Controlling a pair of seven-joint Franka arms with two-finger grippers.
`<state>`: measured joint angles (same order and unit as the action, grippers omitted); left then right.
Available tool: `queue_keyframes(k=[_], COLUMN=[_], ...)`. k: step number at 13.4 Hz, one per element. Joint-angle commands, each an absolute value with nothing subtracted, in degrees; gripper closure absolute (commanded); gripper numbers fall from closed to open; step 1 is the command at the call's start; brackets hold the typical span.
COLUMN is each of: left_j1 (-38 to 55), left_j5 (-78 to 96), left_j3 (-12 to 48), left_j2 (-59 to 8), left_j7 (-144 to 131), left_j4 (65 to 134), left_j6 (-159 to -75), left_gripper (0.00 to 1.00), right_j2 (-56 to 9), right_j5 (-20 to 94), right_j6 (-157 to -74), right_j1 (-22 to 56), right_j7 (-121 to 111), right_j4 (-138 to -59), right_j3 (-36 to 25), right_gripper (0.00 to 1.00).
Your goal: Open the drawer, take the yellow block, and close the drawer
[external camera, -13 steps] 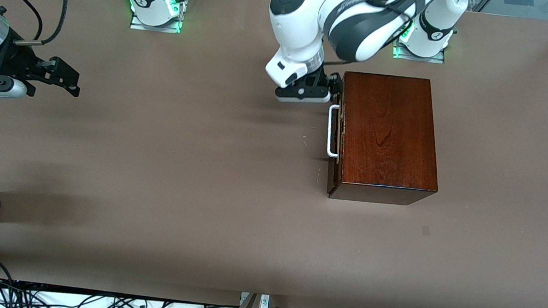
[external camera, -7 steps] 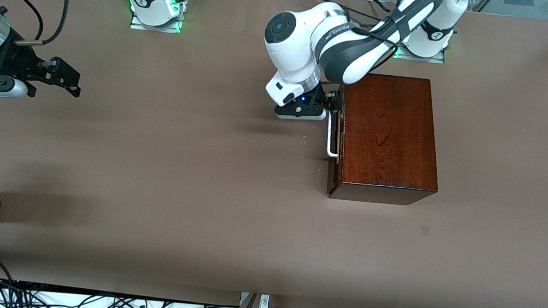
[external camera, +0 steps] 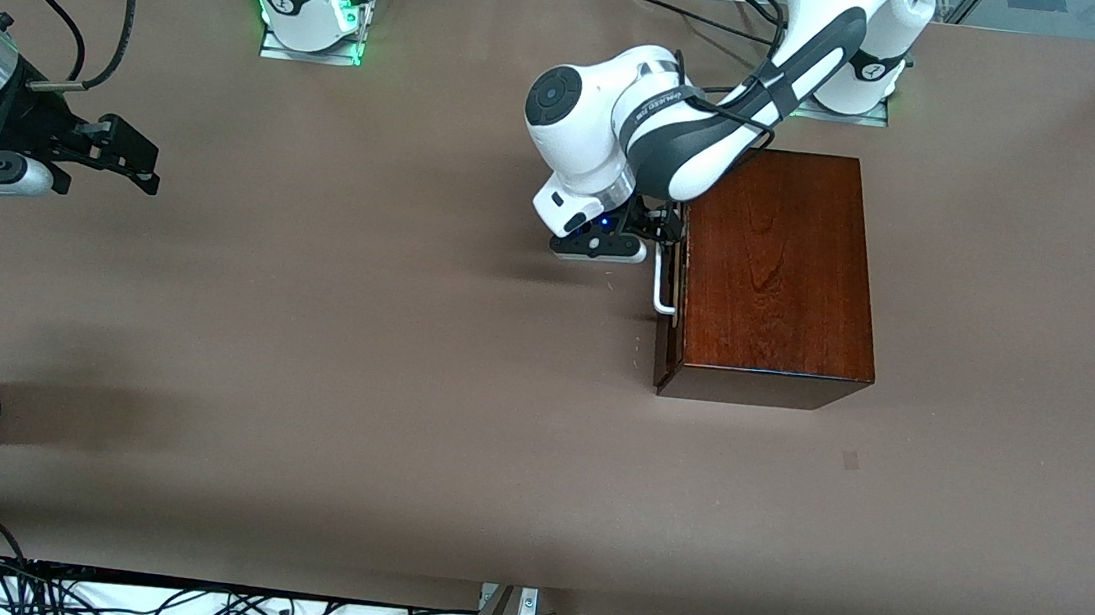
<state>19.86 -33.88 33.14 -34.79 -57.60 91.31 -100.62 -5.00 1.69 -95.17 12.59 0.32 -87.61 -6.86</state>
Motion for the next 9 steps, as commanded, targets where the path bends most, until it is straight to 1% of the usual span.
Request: queue_keyframes(k=[1,9], left_j1=[20.13,20.21], left_j5=[-36.3,-36.3], left_j3=[33.05,32.34], left_j2=[-36.82,-38.41], left_j7=[-58.27,-60.64], left_j4=[89.83,89.56], left_j6=[-101.07,-102.74], left_gripper=[0.0,0.0], right_j2=[-5.27,-5.27], right_j5=[2.46,2.55], right_j6=[-95.36,-95.18], right_j1=[11.87,11.78], right_j7=[0.7,0.7], right_j4=[-87.01,-87.1], right_j3=[-6.5,-6.59], right_gripper=[0.0,0.0])
